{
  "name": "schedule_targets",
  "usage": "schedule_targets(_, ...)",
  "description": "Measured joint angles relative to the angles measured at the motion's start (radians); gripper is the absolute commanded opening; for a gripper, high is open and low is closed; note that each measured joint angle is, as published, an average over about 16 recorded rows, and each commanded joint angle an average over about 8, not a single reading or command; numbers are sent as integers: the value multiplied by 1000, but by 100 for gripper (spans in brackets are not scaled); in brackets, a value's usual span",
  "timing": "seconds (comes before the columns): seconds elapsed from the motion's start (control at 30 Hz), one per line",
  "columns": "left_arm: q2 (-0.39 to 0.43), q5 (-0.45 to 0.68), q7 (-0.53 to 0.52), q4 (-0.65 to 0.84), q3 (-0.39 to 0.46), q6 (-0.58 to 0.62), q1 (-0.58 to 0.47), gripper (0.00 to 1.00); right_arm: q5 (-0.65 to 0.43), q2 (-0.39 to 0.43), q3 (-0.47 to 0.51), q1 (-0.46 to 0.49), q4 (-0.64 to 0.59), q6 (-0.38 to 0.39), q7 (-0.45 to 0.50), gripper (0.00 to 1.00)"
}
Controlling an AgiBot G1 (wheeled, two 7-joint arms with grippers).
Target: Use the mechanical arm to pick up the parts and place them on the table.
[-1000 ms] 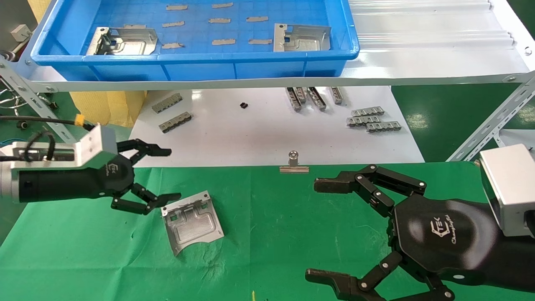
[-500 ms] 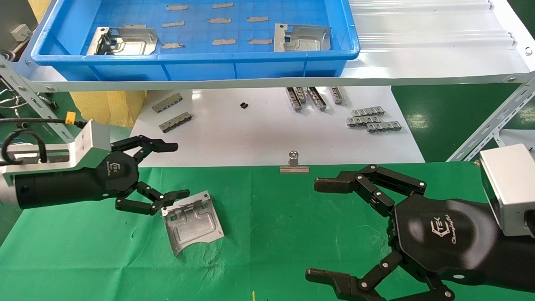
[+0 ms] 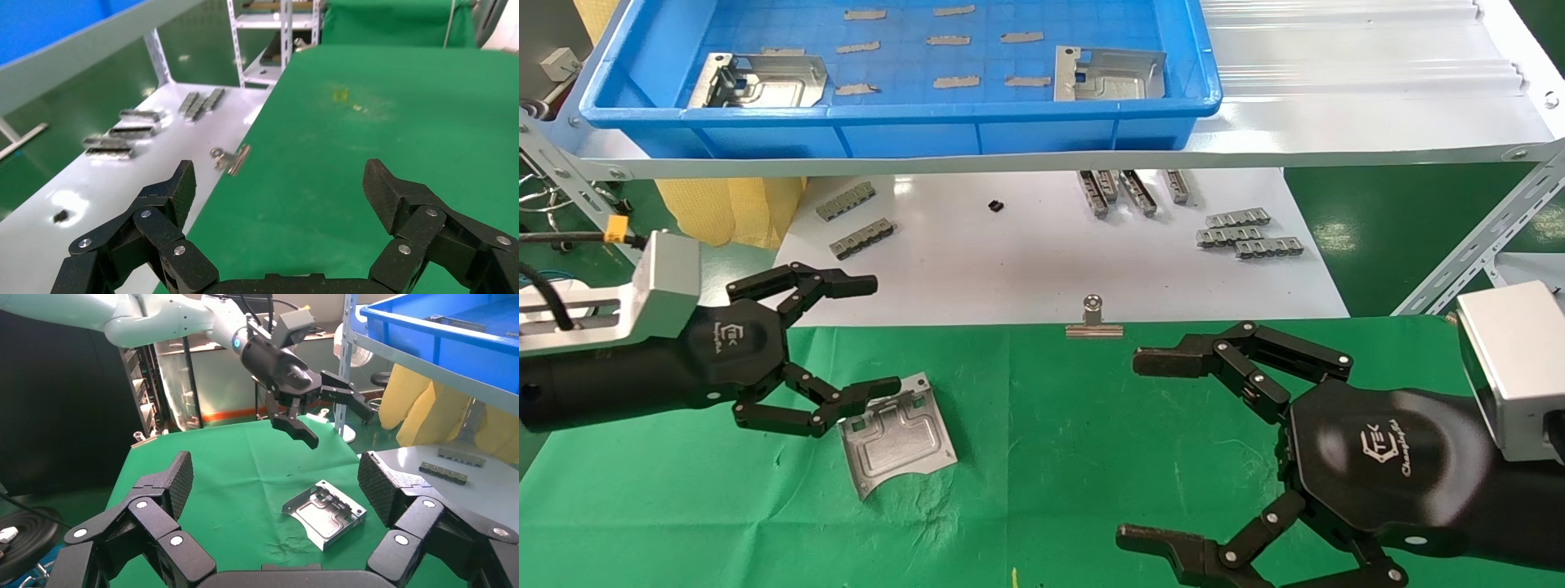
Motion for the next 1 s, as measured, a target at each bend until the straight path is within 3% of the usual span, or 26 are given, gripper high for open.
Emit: schedule_targets(1.0,-164,-222,-357,-611,-213,-45,331,100,1,0,-1,0,0,0,0,100)
